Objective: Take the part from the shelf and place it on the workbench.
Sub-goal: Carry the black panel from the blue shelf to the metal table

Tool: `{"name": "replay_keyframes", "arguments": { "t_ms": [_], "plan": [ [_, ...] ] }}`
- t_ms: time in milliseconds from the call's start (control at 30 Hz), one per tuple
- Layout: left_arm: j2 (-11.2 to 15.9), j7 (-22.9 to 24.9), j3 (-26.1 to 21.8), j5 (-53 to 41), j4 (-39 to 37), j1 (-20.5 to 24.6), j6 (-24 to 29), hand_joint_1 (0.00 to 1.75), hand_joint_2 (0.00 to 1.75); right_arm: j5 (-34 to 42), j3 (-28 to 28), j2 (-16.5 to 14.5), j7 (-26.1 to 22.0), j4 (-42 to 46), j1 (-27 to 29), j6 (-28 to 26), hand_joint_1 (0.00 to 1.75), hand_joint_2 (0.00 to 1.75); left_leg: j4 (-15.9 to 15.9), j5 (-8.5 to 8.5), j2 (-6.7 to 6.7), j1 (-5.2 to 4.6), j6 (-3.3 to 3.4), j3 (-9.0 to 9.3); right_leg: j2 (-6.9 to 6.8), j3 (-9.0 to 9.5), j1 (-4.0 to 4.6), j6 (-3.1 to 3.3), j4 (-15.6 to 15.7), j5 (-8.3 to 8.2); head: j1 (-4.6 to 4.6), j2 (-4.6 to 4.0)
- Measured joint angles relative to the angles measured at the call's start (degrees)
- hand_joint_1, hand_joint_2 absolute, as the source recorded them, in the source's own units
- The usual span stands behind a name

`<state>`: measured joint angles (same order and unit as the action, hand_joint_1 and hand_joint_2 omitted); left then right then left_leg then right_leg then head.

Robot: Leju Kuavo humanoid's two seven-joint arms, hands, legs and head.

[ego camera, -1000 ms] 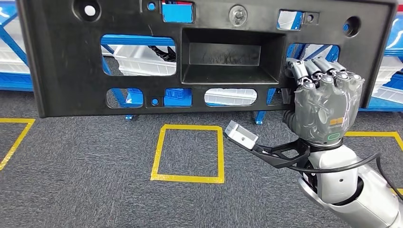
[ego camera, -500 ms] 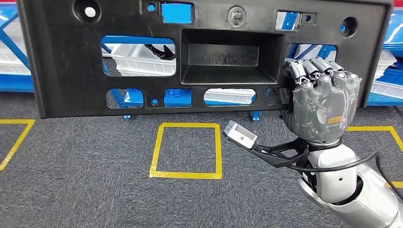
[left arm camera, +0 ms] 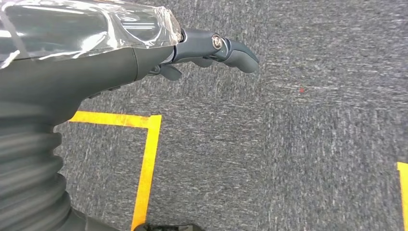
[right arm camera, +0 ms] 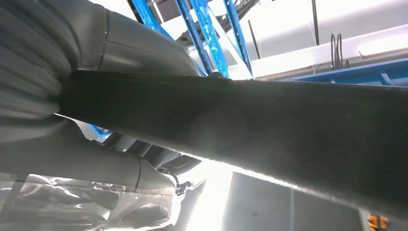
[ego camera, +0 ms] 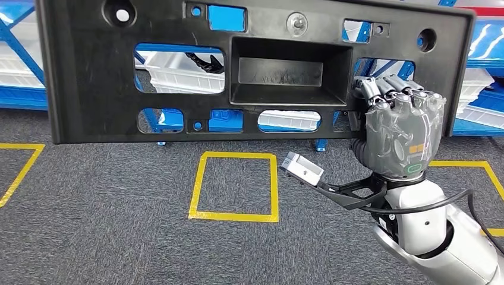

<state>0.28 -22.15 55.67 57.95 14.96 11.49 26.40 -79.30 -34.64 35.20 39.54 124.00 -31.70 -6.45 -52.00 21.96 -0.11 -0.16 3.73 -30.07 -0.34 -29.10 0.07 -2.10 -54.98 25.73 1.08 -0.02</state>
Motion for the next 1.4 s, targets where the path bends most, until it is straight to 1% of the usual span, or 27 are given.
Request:
{"name": "replay_keyframes", "arguments": {
  "t_ms": [67, 133, 167, 233, 300, 333, 367, 400, 467, 533, 633, 700, 733, 800, 833, 867, 900, 933, 1000, 1067, 1133, 1200, 1233, 1267, 1333, 1367, 1400],
  "plan": [
    [0.0, -0.1, 0.0, 0.0, 0.0, 0.0, 0.0, 0.0, 1.75, 1.4, 0.1, 0.0, 0.0, 0.0, -0.2, 0.2, 1.75, 1.75, -0.1, -0.2, 0.05, -0.07, -0.42, -0.23, -0.02, 1.38, 0.37, 0.42, 3.2, -0.76, -0.02, 0.0],
    [0.0, -0.2, 0.0, -0.1, 0.0, -0.1, 0.0, 0.0, 1.75, 2.5, 0.2, 0.0, 0.0, 0.0, -0.3, 0.3, 1.75, 1.75, -0.2, -0.28, 0.07, -0.08, -0.92, -0.61, -0.08, 1.16, 0.12, 0.62, 3.6, -1.28, -0.01, 0.0],
    [0.0, -0.2, -0.1, -0.2, 0.0, -0.1, 0.0, 0.0, 1.75, 2.9, 0.2, 0.0, 0.0, 0.0, -0.3, 0.4, 1.75, 1.75, -1.0, 0.33, 0.06, -0.08, -1.23, -1.05, -0.14, 1.05, -0.15, 0.78, 3.8, -1.6, -0.06, 0.0],
    [0.1, -0.2, -0.1, -0.2, 0.0, -0.1, 0.0, 0.0, 1.75, 3.6, 0.2, 0.0, 0.0, 0.1, -0.5, 0.5, 1.75, 1.75, -6.3, 3.73, 0.0, 0.15, -1.92, -3.5, -0.42, 0.74, -0.64, 1.0, 4.1, -2.16, -0.25, 0.0],
    [0.2, -0.2, -0.3, -0.2, 0.0, -0.2, 0.0, 0.0, 1.75, 4.2, 0.1, 0.0, 0.0, 0.1, -0.5, 0.7, 1.75, 1.75, -15.1, 7.93, 0.02, 0.59, -2.7, -7.32, -0.7, 0.29, -0.75, 1.05, 4.1, -2.41, -0.41, 0.0],
    [0.2, -0.2, -0.4, -0.2, 0.0, -0.4, 0.0, 0.0, 1.75, 4.3, 0.0, 0.0, 0.0, 0.1, -0.5, 0.8, 1.75, 1.75, -18.2, 8.92, 0.03, 0.81, -3.01, -8.6, -0.85, 0.1, -0.82, 0.98, 4.1, -2.51, -0.43, 0.0],
    [0.2, -0.2, -0.6, -0.3, 0.0, -0.5, 0.0, 0.0, 1.75, 4.4, 0.0, 0.0, 0.0, 0.1, -0.5, 0.9, 1.75, 1.75, -19.0, 8.81, 0.07, 1.03, -3.3, -8.79, -1.03, -0.04, -0.92, 0.86, 4.0, -2.59, -0.43, 0.0],
    [0.3, -0.2, -0.7, -0.3, 0.0, -0.6, 0.0, 0.0, 1.75, 4.4, 0.0, 0.0, 0.0, 0.1, -0.5, 1.0, 1.75, 1.75, -17.2, 7.6, 0.17, 1.25, -3.59, -7.7, -1.25, -0.12, -1.1, 0.68, 3.9, -2.62, -0.43, 0.0],
    [0.3, -0.2, -0.9, -0.4, 0.0, -0.6, 0.0, 0.0, 1.75, 4.5, 0.0, 0.0, 0.0, 0.1, -0.5, 1.0, 1.75, 1.75, -8.5, 3.92, 1.31, 1.66, -4.24, -3.15, -1.74, -0.14, -1.37, 0.05, 3.6, -2.48, -0.46, 0.0],
    [0.2, -0.2, -1.0, -0.5, 0.0, -0.4, 0.0, 0.0, 1.75, 4.5, 0.0, 0.0, 0.0, 0.3, -0.6, 1.0, 1.75, 1.75, -2.1, 1.96, 2.38, 1.7, -3.93, -0.18, -2.18, -0.35, -1.19, -0.77, 3.0, -2.21, -0.45, 0.0],
    [0.2, -0.2, -1.1, -0.5, 0.0, -0.4, 0.0, 0.0, 1.75, 4.6, 0.0, 0.0, 0.0, 0.4, -0.8, 1.0, 1.75, 1.75, -1.4, 1.79, 1.7, 1.33, -2.22, -0.38, -3.0, -0.65, -1.14, -1.52, 2.7, -2.04, -0.31, 0.0],
    [0.2, -0.2, -1.2, -0.5, 0.0, -0.4, 0.0, 0.0, 1.75, 4.6, 0.1, 0.0, 0.0, 0.4, -0.9, 1.0, 1.75, 1.75, -1.4, 1.43, 0.87, 1.26, -1.38, -0.57, -2.35, -1.55, -1.43, -1.87, 0.4, -0.2, -0.28, 0.0],
    [0.2, -0.2, -1.3, -0.5, 0.0, -0.4, 0.0, 0.0, 1.75, 4.7, 0.1, 0.0, 0.0, 0.5, -0.9, 1.0, 1.75, 1.75, -1.4, 1.24, 0.44, 1.25, -1.06, -0.63, -1.63, -2.83, -1.46, -1.97, -2.6, 1.74, -0.25, 0.0],
    [0.2, -0.2, -1.4, -0.7, 0.0, -0.4, 0.0, 0.0, 1.75, 4.8, 0.1, 0.1, 0.0, 0.5, -0.8, 1.0, 1.75, 1.75, -1.4, 1.03, -0.46, 1.01, -0.7, -0.88, -0.54, -6.74, -1.26, -1.89, -11.4, 6.02, -0.17, 0.0],
    [0.2, -0.2, -1.4, -0.7, 0.0, -0.4, 0.0, 0.0, 1.75, 4.9, 0.1, 0.1, 0.0, 0.5, -0.8, 1.0, 1.75, 1.75, -1.4, 0.97, -0.97, 0.82, -0.6, -0.95, -0.35, -8.42, -1.16, -1.75, -14.9, 7.15, -0.15, 0.0],
    [0.2, -0.2, -1.4, -0.8, 0.0, -0.5, 0.0, 0.0, 1.75, 4.9, 0.1, 0.1, 0.0, 0.5, -0.7, 1.0, 1.75, 1.75, -1.4, 0.93, -1.52, 0.61, -0.52, -0.99, -0.27, -9.21, -1.05, -1.5, -16.4, 7.14, -0.14, 0.0],
    [0.2, -0.1, -1.4, -0.9, 0.0, -0.5, 0.0, 0.0, 1.75, 4.9, 0.1, 0.1, 0.0, 0.5, -0.7, 1.0, 1.75, 1.75, -1.4, 0.9, -2.14, 0.4, -0.48, -0.97, -0.18, -8.83, -0.91, -1.11, -15.4, 5.95, -0.14, 0.0],
    [0.2, -0.1, -1.4, -1.0, 0.0, -0.5, 0.0, 0.0, 1.75, 4.9, 0.1, 0.1, 0.0, 0.5, -0.7, 1.0, 1.75, 1.75, -1.4, 0.88, -2.77, 0.19, -0.45, -0.89, 0.16, -7.33, -0.73, -0.57, -12.1, 3.88, -0.14, 0.0],
    [0.2, -0.1, -1.4, -1.2, 0.0, -0.5, 0.0, 0.0, 1.75, 4.9, 0.2, 0.1, 0.0, 0.5, -0.7, 1.0, 1.75, 1.75, -1.4, 0.84, -3.98, -0.04, -0.45, -0.85, 2.22, -3.33, -0.38, 0.72, -3.4, 0.0, -0.17, 0.0],
    [0.1, -0.1, -1.4, -1.2, 0.0, -0.4, 0.0, 0.0, 1.75, 4.9, 0.3, 0.1, 0.0, 0.6, -0.7, 1.0, 1.75, 1.75, -1.6, 0.7, -4.96, -0.01, -0.68, -1.28, 3.71, -1.44, -0.14, 1.23, 0.9, -1.25, -0.17, 0.0],
    [0.2, -0.1, -1.4, -1.2, 0.0, -0.5, 0.0, 0.0, 1.75, 4.9, 0.5, 0.2, 0.0, 0.7, -0.6, 1.0, 1.75, 1.75, -1.6, 0.47, -5.87, 0.03, -1.17, -1.84, 2.96, -1.45, -0.17, 1.07, 1.4, -1.3, -0.13, 0.0],
    [0.3, -0.1, -1.4, -1.2, 0.0, -0.6, 0.0, 0.0, 1.75, 4.9, 0.5, 0.2, 0.0, 0.8, -0.5, 1.0, 1.75, 1.75, -3.1, 1.56, -4.78, -0.05, -1.77, -2.7, 1.75, -1.43, -0.5, 1.07, 1.7, -1.52, -0.21, 0.0],
    [0.4, -0.2, -1.4, -1.2, 0.0, -0.6, 0.0, 0.0, 1.75, 4.9, 0.6, 0.2, 0.0, 0.9, -0.4, 1.0, 1.75, 1.75, -5.4, 3.04, -3.59, -0.05, -2.09, -3.78, 1.12, -1.41, -0.68, 1.09, 1.8, -1.62, -0.29, 0.0],
    [0.4, -0.2, -1.4, -1.2, 0.1, -0.6, 0.0, 0.0, 1.75, 4.9, 0.6, 0.2, 0.0, 0.9, -0.3, 1.1, 1.75, 1.75, -9.1, 5.01, -2.22, 0.09, -2.44, -5.43, 0.54, -1.41, -0.66, 1.12, 1.8, -1.64, -0.38, 0.0],
    [0.4, -0.2, -1.5, -1.2, 0.1, -0.6, 0.0, 0.0, 1.75, 4.9, 0.6, 0.2, 0.0, 1.0, 0.1, 1.4, 1.75, 1.75, -17.1, 8.27, -1.03, 0.39, -3.03, -9.14, -0.64, -1.47, -0.62, 1.16, 1.8, -1.61, -0.45, 0.0],
    [0.4, -0.2, -1.5, -1.2, 0.1, -0.7, 0.0, 0.0, 1.75, 5.1, 0.6, 0.2, 0.0, 1.0, 0.4, 1.6, 1.75, 1.75, -19.2, 8.68, -0.86, 0.48, -3.24, -10.09, -1.22, -1.49, -0.61, 1.16, 1.8, -1.6, -0.46, 0.0],
    [0.4, -0.2, -1.5, -1.1, 0.1, -0.8, 0.0, 0.0, 1.75, 5.3, 0.6, 0.2, 0.0, 1.1, 0.6, 1.9, 1.75, 1.75, -18.9, 7.99, -0.72, 0.57, -3.37, -9.87, -1.78, -1.49, -0.61, 1.14, 1.8, -1.57, -0.46, 0.0]
  ]
}}
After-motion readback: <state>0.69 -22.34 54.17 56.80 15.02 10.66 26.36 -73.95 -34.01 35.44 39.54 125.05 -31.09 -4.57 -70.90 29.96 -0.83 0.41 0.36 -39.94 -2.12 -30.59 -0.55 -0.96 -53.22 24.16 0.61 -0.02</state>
